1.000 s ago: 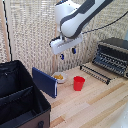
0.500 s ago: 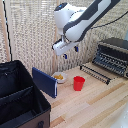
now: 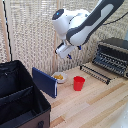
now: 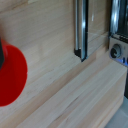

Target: Gently stretch your hand towards the oven tray's handle, obtaining a firm grip, and draw it cautiously out of the oven. Transition your grip to the hot dog bowl, gingerly seizing the edge, and elevate it from the surface. Hover the bowl over the tray, delicately lower it, and temper your grip, establishing the bowl's equilibrium.

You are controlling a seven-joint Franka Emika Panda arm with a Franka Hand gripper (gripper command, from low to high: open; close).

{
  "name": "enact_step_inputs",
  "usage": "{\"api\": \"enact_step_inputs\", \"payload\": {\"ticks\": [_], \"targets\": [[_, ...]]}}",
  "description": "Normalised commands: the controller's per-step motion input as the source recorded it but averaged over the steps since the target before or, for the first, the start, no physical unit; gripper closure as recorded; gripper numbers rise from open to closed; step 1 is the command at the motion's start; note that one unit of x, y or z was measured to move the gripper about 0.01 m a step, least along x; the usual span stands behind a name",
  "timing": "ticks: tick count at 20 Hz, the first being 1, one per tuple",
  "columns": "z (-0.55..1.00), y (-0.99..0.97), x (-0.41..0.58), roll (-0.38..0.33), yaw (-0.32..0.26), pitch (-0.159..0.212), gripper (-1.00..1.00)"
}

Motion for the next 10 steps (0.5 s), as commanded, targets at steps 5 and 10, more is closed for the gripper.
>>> {"api": "enact_step_inputs", "payload": {"ticks": [5, 10], "targets": [[-0.04, -0.32, 0.182, -0.271, 0.106, 0.000, -1.00], [-0.09, -0.39, 0.247, -0.237, 0.102, 0.000, -1.00]]}}
